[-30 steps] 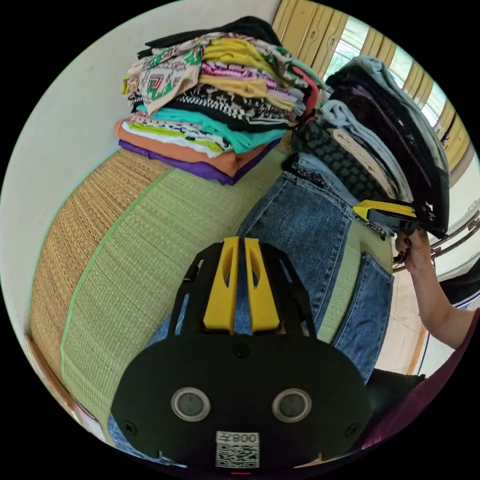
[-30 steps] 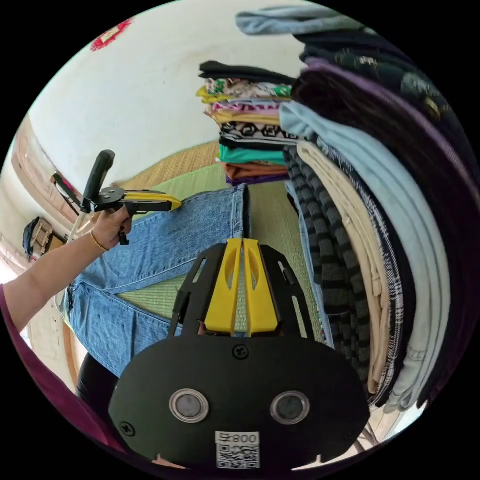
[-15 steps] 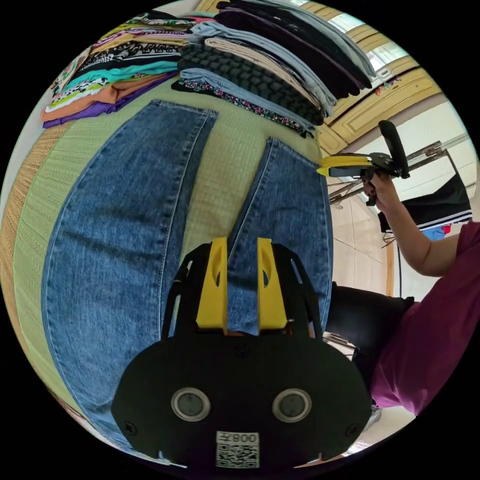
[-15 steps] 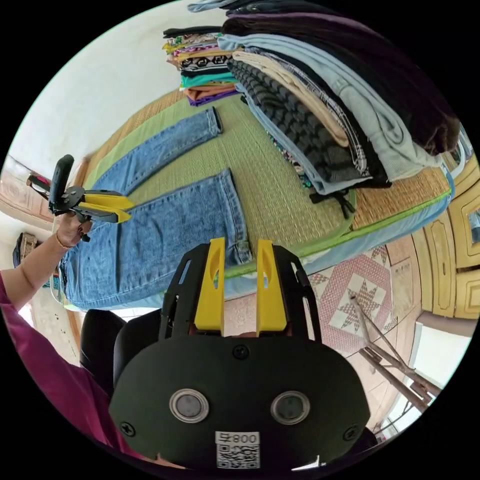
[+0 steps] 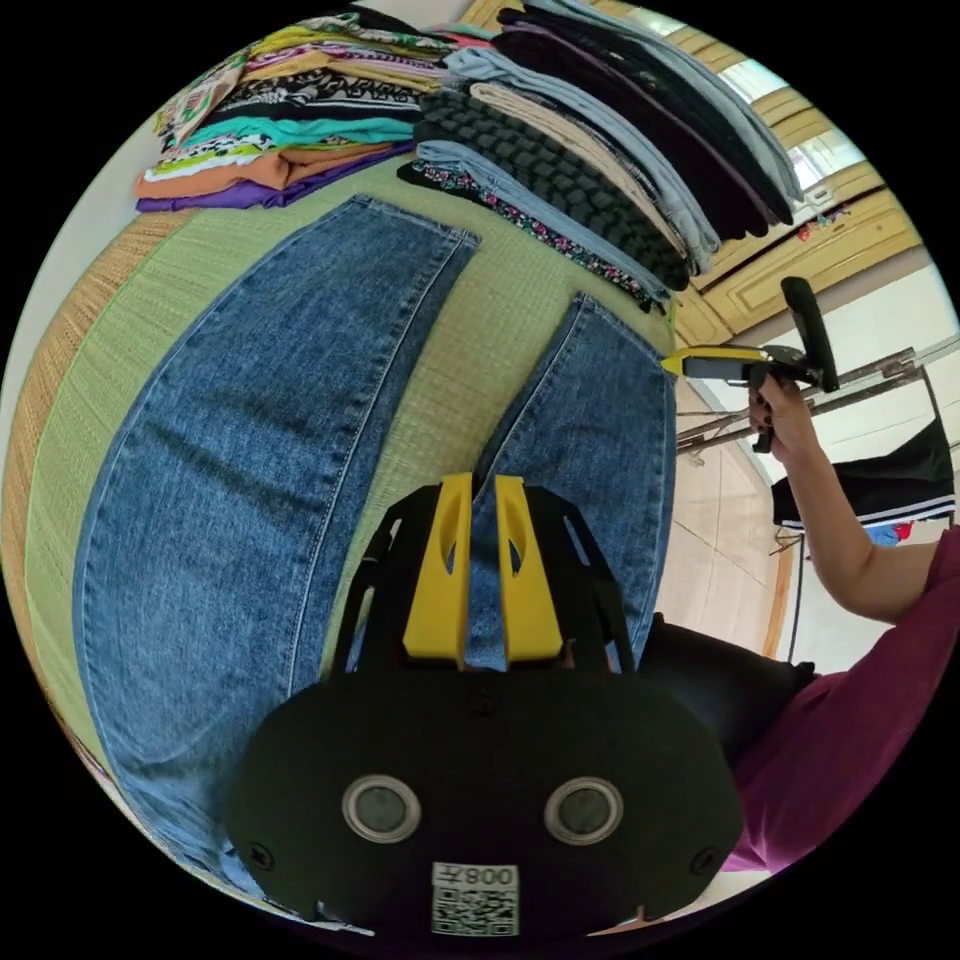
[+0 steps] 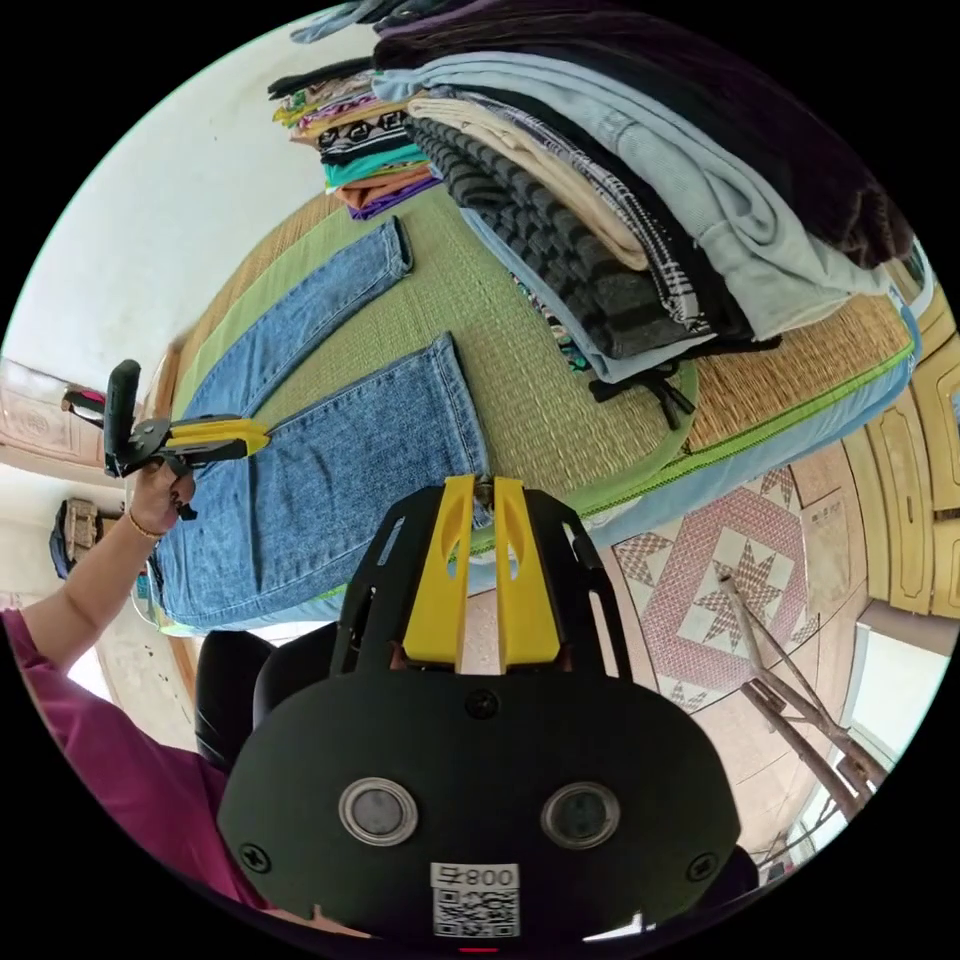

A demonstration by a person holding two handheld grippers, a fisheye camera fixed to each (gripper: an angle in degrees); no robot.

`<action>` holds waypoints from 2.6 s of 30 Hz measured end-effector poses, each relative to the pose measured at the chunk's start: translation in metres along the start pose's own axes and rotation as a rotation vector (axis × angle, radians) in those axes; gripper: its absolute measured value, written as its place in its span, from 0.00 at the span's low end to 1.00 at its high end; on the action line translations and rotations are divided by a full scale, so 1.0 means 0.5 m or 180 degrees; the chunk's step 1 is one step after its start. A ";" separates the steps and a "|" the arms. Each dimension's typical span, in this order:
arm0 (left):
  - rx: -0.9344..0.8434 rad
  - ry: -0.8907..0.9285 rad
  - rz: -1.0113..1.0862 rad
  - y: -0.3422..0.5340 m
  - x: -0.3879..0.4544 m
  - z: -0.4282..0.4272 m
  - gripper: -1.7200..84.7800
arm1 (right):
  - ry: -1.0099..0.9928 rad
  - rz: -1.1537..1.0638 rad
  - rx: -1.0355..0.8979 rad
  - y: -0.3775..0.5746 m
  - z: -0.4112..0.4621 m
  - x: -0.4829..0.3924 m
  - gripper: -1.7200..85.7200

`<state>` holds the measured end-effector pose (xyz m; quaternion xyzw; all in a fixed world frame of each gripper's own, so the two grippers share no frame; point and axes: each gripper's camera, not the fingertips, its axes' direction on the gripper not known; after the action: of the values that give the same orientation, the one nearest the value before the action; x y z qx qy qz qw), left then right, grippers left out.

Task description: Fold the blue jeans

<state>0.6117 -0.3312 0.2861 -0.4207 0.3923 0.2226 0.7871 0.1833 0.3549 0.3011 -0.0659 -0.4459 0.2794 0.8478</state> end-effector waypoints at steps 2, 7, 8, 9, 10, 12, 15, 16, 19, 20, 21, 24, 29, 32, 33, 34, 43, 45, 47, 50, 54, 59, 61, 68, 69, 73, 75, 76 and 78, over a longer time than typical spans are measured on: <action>0.0279 0.0016 -0.0197 0.067 -0.004 -0.089 0.07 | 0.0072 0.0041 0.0165 0.016 -0.028 -0.009 0.04; 0.0360 -0.0174 -0.0933 0.290 -0.033 -0.238 0.06 | -0.0357 -0.0219 0.0423 0.053 -0.074 -0.107 0.03; 0.0299 -0.0364 -0.1188 0.363 -0.038 -0.268 0.05 | -0.0513 -0.0429 0.0402 0.061 -0.070 -0.161 0.02; 0.0257 -0.0447 -0.1345 0.399 -0.040 -0.281 0.05 | -0.0638 -0.0652 0.0324 0.069 -0.055 -0.225 0.02; 0.0188 -0.0558 -0.1624 0.472 -0.044 -0.305 0.04 | -0.0685 -0.0780 0.0258 0.073 -0.044 -0.261 0.02; 0.0104 -0.0821 -0.2014 0.574 -0.041 -0.336 0.03 | -0.0784 -0.1269 -0.0055 0.094 0.013 -0.407 0.02; -0.0187 -0.1210 -0.2429 0.703 -0.027 -0.362 0.02 | -0.0704 -0.1779 -0.0322 0.136 0.078 -0.575 0.02; -0.0384 -0.1192 -0.2544 0.742 -0.026 -0.358 0.02 | -0.0684 -0.1880 -0.0389 0.146 0.092 -0.606 0.02; -0.0031 -0.1138 -0.2695 0.813 -0.007 -0.392 0.02 | -0.0460 -0.2268 -0.0726 0.204 0.170 -0.734 0.02; 0.0032 -0.1088 -0.2832 0.830 -0.009 -0.409 0.02 | -0.0279 -0.2362 -0.0933 0.229 0.208 -0.769 0.02; 0.0041 -0.1068 -0.2882 0.837 -0.010 -0.418 0.02 | -0.0169 -0.2440 -0.0626 0.255 0.200 -0.787 0.02; -0.0004 -0.1064 -0.2889 0.864 -0.010 -0.459 0.02 | 0.0011 -0.2520 -0.0435 0.290 0.204 -0.814 0.02; -0.0010 -0.0652 -0.2762 0.944 -0.014 -0.546 0.02 | 0.0035 -0.2503 -0.0636 0.283 0.213 -0.851 0.02; 0.0404 -0.0643 -0.2814 1.027 -0.013 -0.630 0.02 | 0.0000 -0.2422 -0.0715 0.271 0.220 -0.867 0.02; 0.0472 -0.0691 -0.2837 1.046 -0.015 -0.650 0.02 | 0.0004 -0.2344 -0.0799 0.261 0.222 -0.876 0.02; 0.0586 -0.0796 -0.2896 1.088 -0.021 -0.689 0.02 | 0.0013 -0.2306 -0.0832 0.257 0.222 -0.881 0.02; 0.0468 -0.1025 -0.3701 1.424 -0.154 -0.846 0.02 | -0.0635 -0.2510 -0.0733 0.239 0.210 -1.118 0.02; 0.0725 -0.0983 -0.3647 1.461 -0.152 -0.863 0.02 | -0.0625 -0.2803 -0.0903 0.262 0.264 -1.214 0.02; 0.0757 -0.0973 -0.3628 1.486 -0.153 -0.887 0.02 | -0.0620 -0.2953 -0.1073 0.281 0.310 -1.264 0.02; 0.0723 -0.1024 -0.3469 1.511 -0.151 -0.914 0.02 | -0.0490 -0.3025 -0.1337 0.309 0.374 -1.297 0.02; 0.0904 -0.0732 -0.3476 1.562 -0.176 -0.954 0.02 | -0.0745 -0.2832 -0.1307 0.292 0.378 -1.279 0.02; 0.1412 -0.0758 -0.3290 1.594 -0.204 -1.059 0.02 | -0.0873 -0.2814 -0.1522 0.255 0.396 -1.289 0.02; 0.1442 -0.0871 -0.3275 1.594 -0.231 -1.087 0.03 | -0.0869 -0.2854 -0.1531 0.251 0.401 -1.294 0.02; 0.1451 -0.0604 -0.3161 1.540 -0.376 -1.113 0.02 | -0.1019 -0.2795 -0.1533 0.230 0.413 -1.290 0.02; 0.1491 -0.0601 -0.3090 1.528 -0.380 -1.121 0.02 | -0.1024 -0.2792 -0.1527 0.228 0.414 -1.291 0.02; 0.1242 -0.0692 -0.2664 1.446 -0.423 -1.159 0.02 | -0.1075 -0.2768 -0.1554 0.219 0.418 -1.292 0.02; 0.0853 -0.0793 -0.2669 1.425 -0.452 -1.162 0.02 | -0.1141 -0.2686 -0.1654 0.204 0.420 -1.291 0.02; 0.0854 -0.0811 -0.2539 1.414 -0.458 -1.178 0.02 | -0.1149 -0.2668 -0.1659 0.199 0.417 -1.290 0.02; 0.1002 -0.0784 -0.2308 1.401 -0.462 -1.215 0.02 | -0.1288 -0.2590 -0.1475 0.170 0.386 -1.282 0.02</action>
<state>-0.2633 -0.4613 -0.0751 -0.3763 0.1509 -0.0831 0.9103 -0.2911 0.0580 -0.0760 -0.0179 -0.6409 -0.1724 0.7478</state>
